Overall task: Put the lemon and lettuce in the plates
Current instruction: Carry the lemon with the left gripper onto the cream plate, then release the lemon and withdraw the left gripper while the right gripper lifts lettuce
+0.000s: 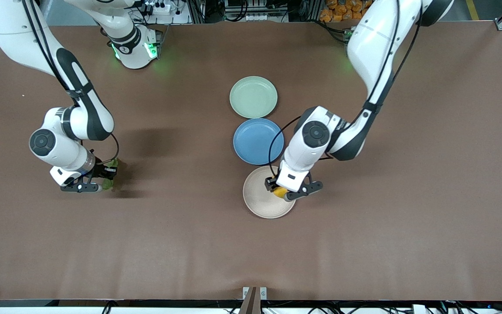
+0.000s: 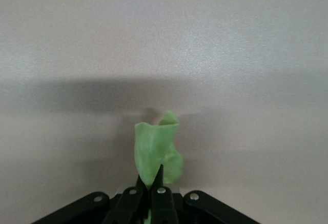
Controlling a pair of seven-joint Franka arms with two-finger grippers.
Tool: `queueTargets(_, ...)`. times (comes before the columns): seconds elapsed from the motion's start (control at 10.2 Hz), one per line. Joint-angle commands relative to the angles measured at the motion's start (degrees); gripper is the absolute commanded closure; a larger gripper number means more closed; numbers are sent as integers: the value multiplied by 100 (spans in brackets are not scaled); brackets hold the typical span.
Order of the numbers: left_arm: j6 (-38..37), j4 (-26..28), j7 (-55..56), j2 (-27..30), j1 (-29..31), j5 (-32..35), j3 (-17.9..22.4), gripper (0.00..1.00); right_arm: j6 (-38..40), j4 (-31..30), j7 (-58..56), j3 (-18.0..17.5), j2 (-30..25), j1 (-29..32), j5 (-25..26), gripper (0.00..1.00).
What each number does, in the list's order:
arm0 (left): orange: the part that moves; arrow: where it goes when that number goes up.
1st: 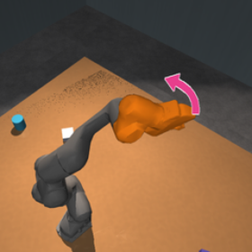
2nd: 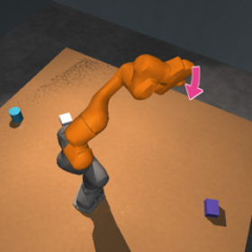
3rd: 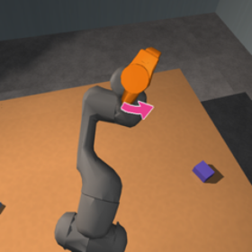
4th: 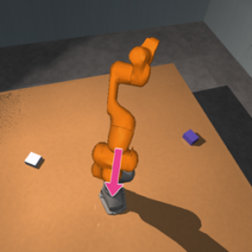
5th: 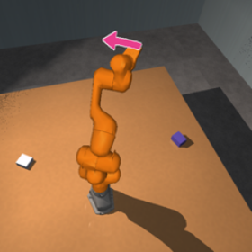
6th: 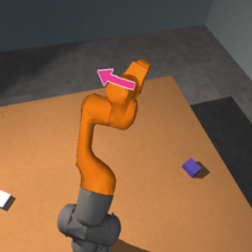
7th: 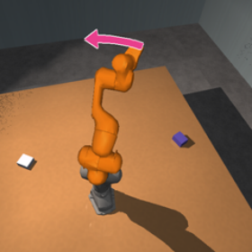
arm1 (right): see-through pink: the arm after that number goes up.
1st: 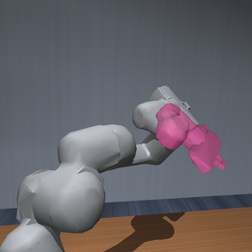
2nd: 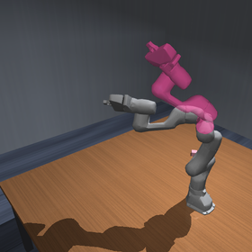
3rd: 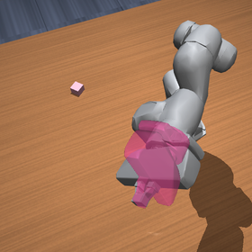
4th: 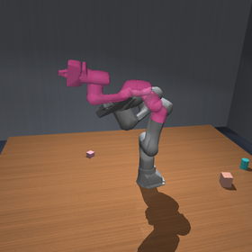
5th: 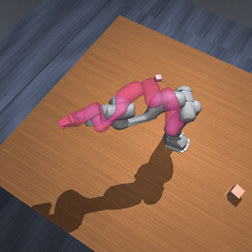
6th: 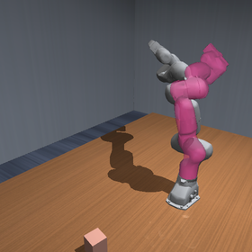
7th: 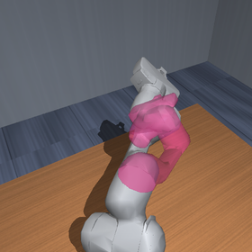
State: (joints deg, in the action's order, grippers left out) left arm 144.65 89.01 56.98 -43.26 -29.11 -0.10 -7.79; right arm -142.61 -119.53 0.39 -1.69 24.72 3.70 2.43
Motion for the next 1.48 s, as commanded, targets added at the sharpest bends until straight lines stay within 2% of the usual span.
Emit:
queueTargets(0.0,46,-191,461,-297,-323,-8,120,100,967,253,-13,-77,-440,104,-5,100)
queueTargets(0.1,46,-165,472,-324,-332,1,120,93,1372,368,48,-77,-590,104,-14,100)
queueTargets(0.2,37,-139,463,-324,-332,1,120,61,1498,369,171,-85,-722,87,-32,100)
queueTargets(0.3,11,-112,472,-280,-315,10,120,1,1604,369,407,-112,-801,17,-41,100)
queueTargets(0.39,-94,-121,463,-219,-324,19,224,0,1735,369,774,-121,-889,-149,-67,100)
queueTargets(0.49,-252,-121,463,-97,-332,158,364,0,1789,351,1335,-286,-986,-246,-76,100)
queueTargets(0.69,-420,-173,332,307,-88,851,576,0,1869,369,2268,-917,-1048,-256,-76,100)
queueTargets(0.89,-638,-165,-751,842,526,977,594,0,1860,360,2859,-1489,-1074,-265,-85,100)
queueTargets(1.18,-2058,-191,-2861,1756,1291,880,559,0,1868,307,3649,-2376,-1057,-282,-58,100)
queueTargets(1.38,-3044,-191,-3770,2371,1626,880,585,0,1886,246,4115,-2808,-1066,-413,-23,100)
